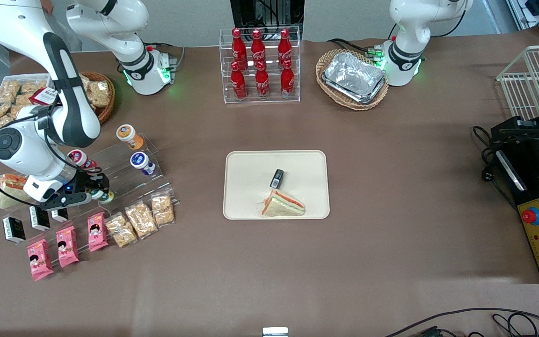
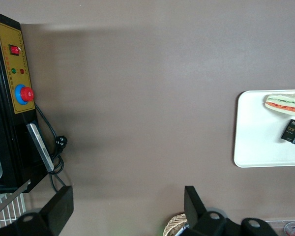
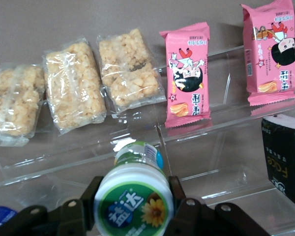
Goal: Place green gum on tray
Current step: 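Lift the gum bottle out of the rack with the right gripper, then carry the gum bottle over the cream tray with the right gripper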
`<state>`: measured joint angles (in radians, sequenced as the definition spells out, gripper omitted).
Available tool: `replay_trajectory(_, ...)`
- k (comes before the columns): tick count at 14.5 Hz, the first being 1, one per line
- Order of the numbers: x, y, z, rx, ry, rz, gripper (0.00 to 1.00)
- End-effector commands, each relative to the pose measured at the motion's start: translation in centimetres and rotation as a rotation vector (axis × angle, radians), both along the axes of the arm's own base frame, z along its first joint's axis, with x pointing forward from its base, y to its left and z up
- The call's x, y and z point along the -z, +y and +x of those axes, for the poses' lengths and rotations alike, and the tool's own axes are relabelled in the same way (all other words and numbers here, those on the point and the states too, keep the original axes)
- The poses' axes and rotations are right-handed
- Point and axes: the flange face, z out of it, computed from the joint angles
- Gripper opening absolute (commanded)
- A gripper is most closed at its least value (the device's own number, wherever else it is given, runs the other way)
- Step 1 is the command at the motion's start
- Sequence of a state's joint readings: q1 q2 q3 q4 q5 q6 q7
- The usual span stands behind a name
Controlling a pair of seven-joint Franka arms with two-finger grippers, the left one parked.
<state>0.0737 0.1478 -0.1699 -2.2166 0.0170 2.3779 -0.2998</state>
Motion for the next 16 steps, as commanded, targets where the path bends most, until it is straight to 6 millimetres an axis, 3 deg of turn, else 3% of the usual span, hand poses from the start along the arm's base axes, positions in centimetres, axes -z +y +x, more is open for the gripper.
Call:
replay_trajectory(1,-2.3,-0.3,0.2,-0.023,-0.039,0.007,0.28)
replay_trajectory(4,-7.7,-0.4,-0.3,-0.025,-0.041,0.020,0.25)
replay_trajectory(10,-24.1,-0.2,-0.2,-0.020,0.076,0.049,0.25)
replay_trajectory(13,-28.7,0.8,-0.7,-0.012,0.091,0.054,0.25)
replay_trajectory(14,-29.7,2.3,-1.0,0.006,0.100,0.054,0.25)
replay_trajectory(16,-31.0,8.1,-1.9,0.040,0.111,0.039,0.25)
